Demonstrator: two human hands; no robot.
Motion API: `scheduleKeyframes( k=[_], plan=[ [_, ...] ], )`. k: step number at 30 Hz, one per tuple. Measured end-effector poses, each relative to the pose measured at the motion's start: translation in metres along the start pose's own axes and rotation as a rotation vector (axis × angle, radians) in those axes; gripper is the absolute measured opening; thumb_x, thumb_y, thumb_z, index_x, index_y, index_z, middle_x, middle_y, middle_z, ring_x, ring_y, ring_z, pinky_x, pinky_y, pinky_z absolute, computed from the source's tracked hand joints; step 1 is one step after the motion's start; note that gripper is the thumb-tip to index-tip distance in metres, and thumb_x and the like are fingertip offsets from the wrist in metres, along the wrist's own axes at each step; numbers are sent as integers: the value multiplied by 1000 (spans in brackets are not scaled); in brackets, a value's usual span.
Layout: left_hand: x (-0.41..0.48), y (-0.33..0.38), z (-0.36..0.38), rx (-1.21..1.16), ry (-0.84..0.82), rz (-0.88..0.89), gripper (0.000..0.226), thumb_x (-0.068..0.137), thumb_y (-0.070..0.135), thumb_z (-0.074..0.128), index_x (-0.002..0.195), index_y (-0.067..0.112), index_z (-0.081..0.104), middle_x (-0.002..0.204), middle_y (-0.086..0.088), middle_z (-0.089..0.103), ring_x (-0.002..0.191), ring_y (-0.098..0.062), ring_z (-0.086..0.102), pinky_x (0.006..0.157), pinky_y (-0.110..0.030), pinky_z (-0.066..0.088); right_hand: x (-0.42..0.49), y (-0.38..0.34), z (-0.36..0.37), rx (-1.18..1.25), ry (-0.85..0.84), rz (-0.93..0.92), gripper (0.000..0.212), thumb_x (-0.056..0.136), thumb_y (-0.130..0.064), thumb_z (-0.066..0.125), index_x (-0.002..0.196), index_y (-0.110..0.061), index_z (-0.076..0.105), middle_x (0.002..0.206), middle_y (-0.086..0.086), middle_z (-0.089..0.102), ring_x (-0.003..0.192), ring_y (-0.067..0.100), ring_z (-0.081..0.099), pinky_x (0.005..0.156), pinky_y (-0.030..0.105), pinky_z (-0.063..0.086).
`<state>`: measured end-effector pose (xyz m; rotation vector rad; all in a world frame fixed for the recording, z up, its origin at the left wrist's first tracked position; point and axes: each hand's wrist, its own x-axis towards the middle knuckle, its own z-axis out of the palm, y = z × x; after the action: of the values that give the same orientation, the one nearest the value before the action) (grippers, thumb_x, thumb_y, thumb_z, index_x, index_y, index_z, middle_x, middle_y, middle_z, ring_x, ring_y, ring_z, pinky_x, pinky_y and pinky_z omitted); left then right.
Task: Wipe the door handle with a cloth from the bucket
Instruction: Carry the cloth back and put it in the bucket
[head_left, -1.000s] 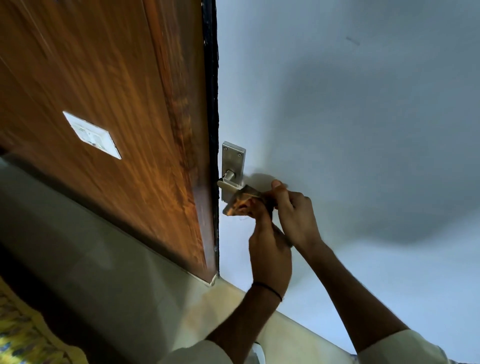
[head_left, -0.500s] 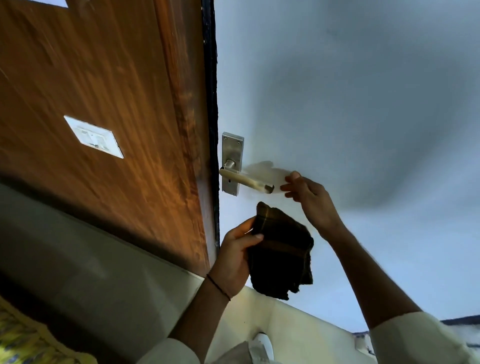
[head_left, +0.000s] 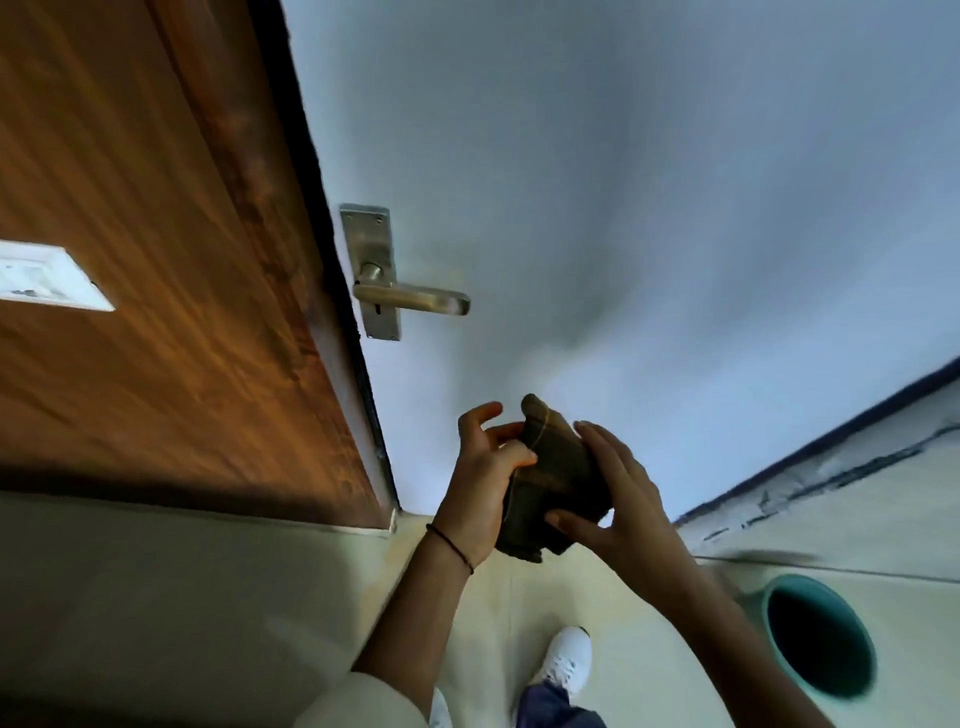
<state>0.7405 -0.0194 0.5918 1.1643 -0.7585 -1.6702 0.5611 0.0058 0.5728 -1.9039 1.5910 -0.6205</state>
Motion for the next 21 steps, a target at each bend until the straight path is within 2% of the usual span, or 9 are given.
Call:
scheduleKeyframes(
  k=[2,4,6,8,11,13,15,18,21],
  plan=[
    [-3,2,17,16,-43,8,48,94,4,52,133,25,35,126,-8,62,110,-28,63,92,-39,54,-16,1,-12,307,115,211,102,73,-39,85,152,-39,20,150,-8,36,128,12,48,103,32,46],
    [-4,2,34,48,-77,20,50,93,4,53,134,25,33,127,-10,61,112,-28,62,96,-40,53,-30,3,-26,626,160,419,110,64,-48,87,151,-37,20,139,1,50,117,14,58,94,30,50],
    [-6,0,57,112,-116,36,52,91,5,54,134,26,33,127,-9,61,114,-29,62,100,-44,51,-45,11,-41,830,181,504,103,62,-54,83,149,-38,28,133,10,59,114,20,64,102,40,49],
    [-8,-6,81,202,-145,61,55,90,6,55,134,28,32,125,-7,61,114,-29,61,103,-46,50,-59,20,-53,889,268,480,89,72,-39,83,147,-38,35,125,9,67,113,20,67,107,43,45],
    [-15,-24,129,363,-160,121,57,94,4,52,137,29,25,126,-4,57,110,-23,60,101,-41,51,-86,44,-82,914,425,392,82,83,-6,75,148,-37,34,112,7,75,107,16,70,95,28,48],
    [-20,-37,160,439,-166,152,58,95,4,51,138,30,22,129,-4,53,108,-21,60,98,-37,53,-107,62,-104,918,438,339,84,85,3,70,147,-39,35,111,9,75,106,20,71,87,28,56],
    [-27,-59,196,494,-211,160,60,96,3,51,139,33,22,131,-2,50,104,-15,59,90,-29,55,-135,88,-125,889,453,324,80,84,8,68,145,-37,41,111,10,74,103,23,71,84,32,60],
    [-37,-93,248,574,-290,215,64,94,0,53,139,35,25,135,2,45,106,-7,54,82,-14,48,-174,126,-151,852,578,355,53,85,5,69,128,-24,61,109,11,73,103,26,70,78,29,60],
    [-48,-128,295,603,-447,252,67,90,-5,58,140,33,34,141,5,38,118,1,48,98,-21,50,-215,165,-176,853,694,418,36,90,-4,66,121,-23,66,106,10,73,96,22,70,76,30,61]
  ],
)
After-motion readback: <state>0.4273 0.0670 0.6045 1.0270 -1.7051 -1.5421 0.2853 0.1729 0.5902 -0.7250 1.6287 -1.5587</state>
